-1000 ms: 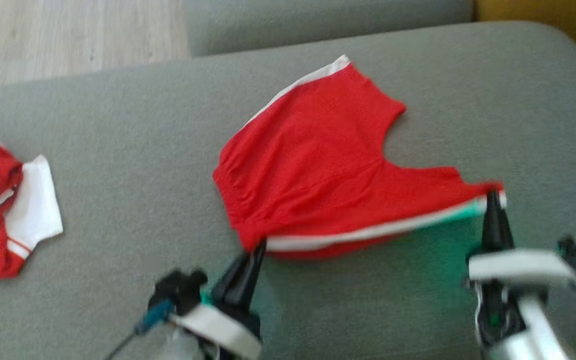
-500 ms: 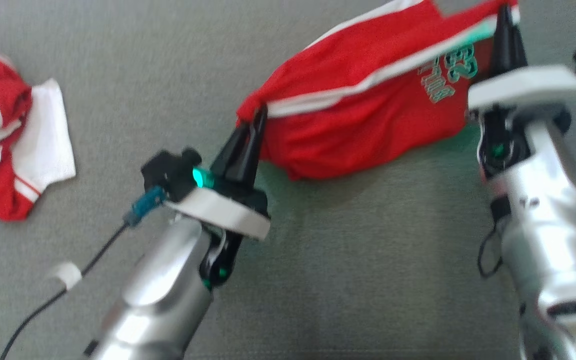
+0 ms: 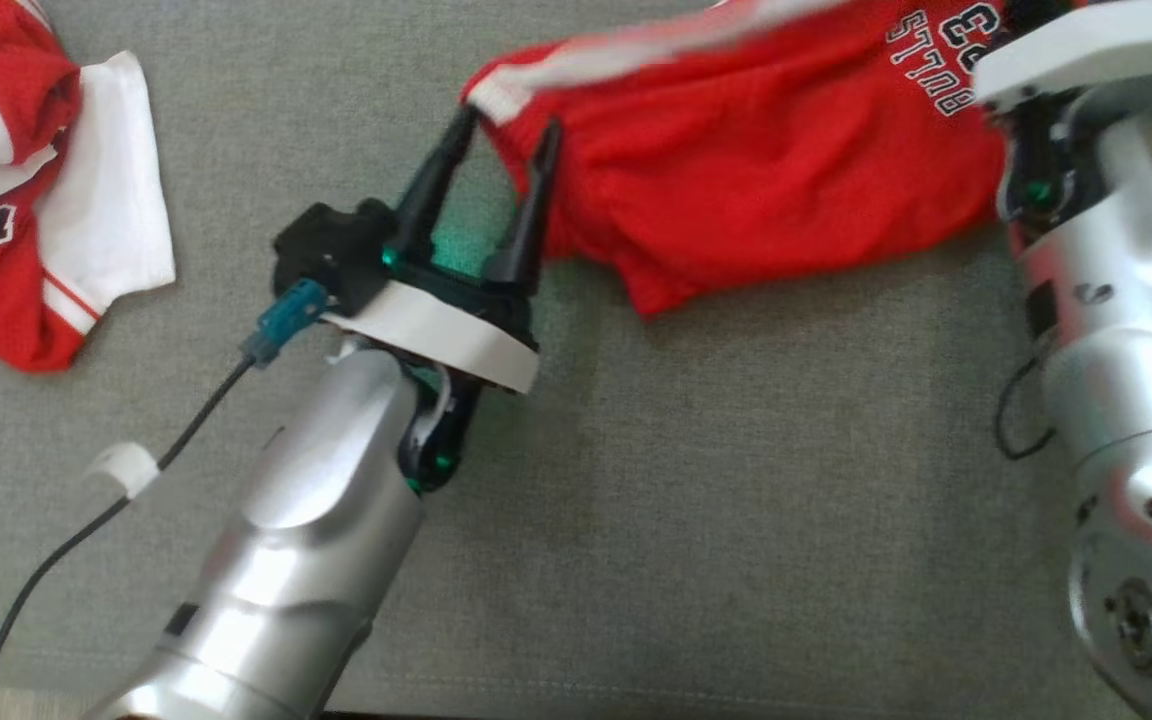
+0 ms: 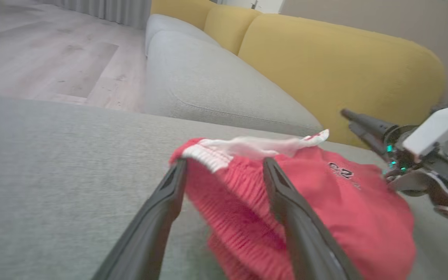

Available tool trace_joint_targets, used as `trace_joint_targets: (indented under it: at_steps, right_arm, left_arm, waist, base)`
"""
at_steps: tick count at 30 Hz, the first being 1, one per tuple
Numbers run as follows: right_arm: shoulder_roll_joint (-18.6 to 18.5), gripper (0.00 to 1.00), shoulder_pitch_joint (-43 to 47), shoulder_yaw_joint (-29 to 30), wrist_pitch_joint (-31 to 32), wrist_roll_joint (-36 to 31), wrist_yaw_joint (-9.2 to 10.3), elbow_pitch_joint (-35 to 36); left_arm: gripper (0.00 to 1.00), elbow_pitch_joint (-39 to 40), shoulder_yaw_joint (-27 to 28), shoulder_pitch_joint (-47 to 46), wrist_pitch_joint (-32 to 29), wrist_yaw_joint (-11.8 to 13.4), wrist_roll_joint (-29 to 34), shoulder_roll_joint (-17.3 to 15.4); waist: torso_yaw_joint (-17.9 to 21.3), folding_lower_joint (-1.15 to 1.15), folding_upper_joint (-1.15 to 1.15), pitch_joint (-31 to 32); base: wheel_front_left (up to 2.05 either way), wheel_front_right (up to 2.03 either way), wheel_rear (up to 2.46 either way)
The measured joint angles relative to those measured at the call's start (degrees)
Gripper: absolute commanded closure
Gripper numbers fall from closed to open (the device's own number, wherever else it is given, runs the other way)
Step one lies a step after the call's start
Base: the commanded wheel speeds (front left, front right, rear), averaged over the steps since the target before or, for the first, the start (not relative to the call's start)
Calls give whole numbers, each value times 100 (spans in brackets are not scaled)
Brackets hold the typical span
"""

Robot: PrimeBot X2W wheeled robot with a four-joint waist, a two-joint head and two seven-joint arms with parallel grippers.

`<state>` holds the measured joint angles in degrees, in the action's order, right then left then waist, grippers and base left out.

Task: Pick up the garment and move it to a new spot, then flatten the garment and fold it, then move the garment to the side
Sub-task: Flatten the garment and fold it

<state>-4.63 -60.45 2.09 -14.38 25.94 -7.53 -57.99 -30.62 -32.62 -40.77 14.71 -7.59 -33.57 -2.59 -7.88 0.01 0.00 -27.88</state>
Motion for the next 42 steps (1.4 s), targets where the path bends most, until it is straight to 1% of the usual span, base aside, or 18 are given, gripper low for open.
trace_joint_targets:
  at_steps: [3,8,12,16,19,22,23,24,28,33,36,42]
  right_arm:
    - [-109,0,34,180,-2,-597,0,300]
    - [-159,0,580,420,-10,-1404,0,342]
    - [-249,0,1005,568,-10,-2046,0,93]
    - [-388,0,1020,784,-27,-2631,0,-172]
    - [-393,0,981,992,-16,-2886,0,-396]
    - [-387,0,931,1148,32,-2974,0,-550]
    - [-388,39,928,1193,76,-3016,0,-613]
    - [-381,100,928,1276,105,-3042,0,-677]
    - [-322,100,929,1483,133,-3039,0,-893]
    - [-166,100,1122,1523,25,-2876,0,-964]
    - [-77,100,1517,1379,-25,-2757,0,-837]
    - [59,100,2636,1156,-24,-1979,0,-165]
  left_arm:
    - [0,-43,256,70,0,1,231,4]
    - [0,-12,436,598,0,0,501,30]
    - [0,86,569,976,0,0,637,32]
    - [0,216,816,1137,0,0,829,36]
    - [0,277,916,1304,0,0,911,35]
    - [0,291,962,1422,0,0,961,37]
    - [0,291,1005,1466,0,0,998,37]
    - [0,298,1047,1503,0,0,1012,37]
    - [0,311,1107,1599,0,0,1104,34]
    - [0,301,1407,1864,0,0,1314,34]
    - [0,292,1607,2108,0,0,1373,34]
    - [0,260,1857,2723,0,0,1510,25]
  waist:
    - [1,-1,0,13]
    - [7,-2,0,111]
    - [-12,-2,0,189]
    - [-54,-2,0,255]
    - [-84,-2,0,300]
    - [-100,-2,0,333]
    - [-109,-2,0,351]
    - [-117,-2,0,374]
    - [-118,-2,0,489]
    - [-56,-1,0,721]
    - [7,-1,0,929]
    - [180,-2,0,1427]
  base:
    - [0,0,0]
    - [0,0,0]
    - [0,0,0]
    - [0,0,0]
    - [0,0,0]
    - [0,0,0]
    - [0,0,0]
    - [0,0,0]
    - [0,0,0]
    - [0,0,0]
    - [0,0,0]
    - [0,0,0]
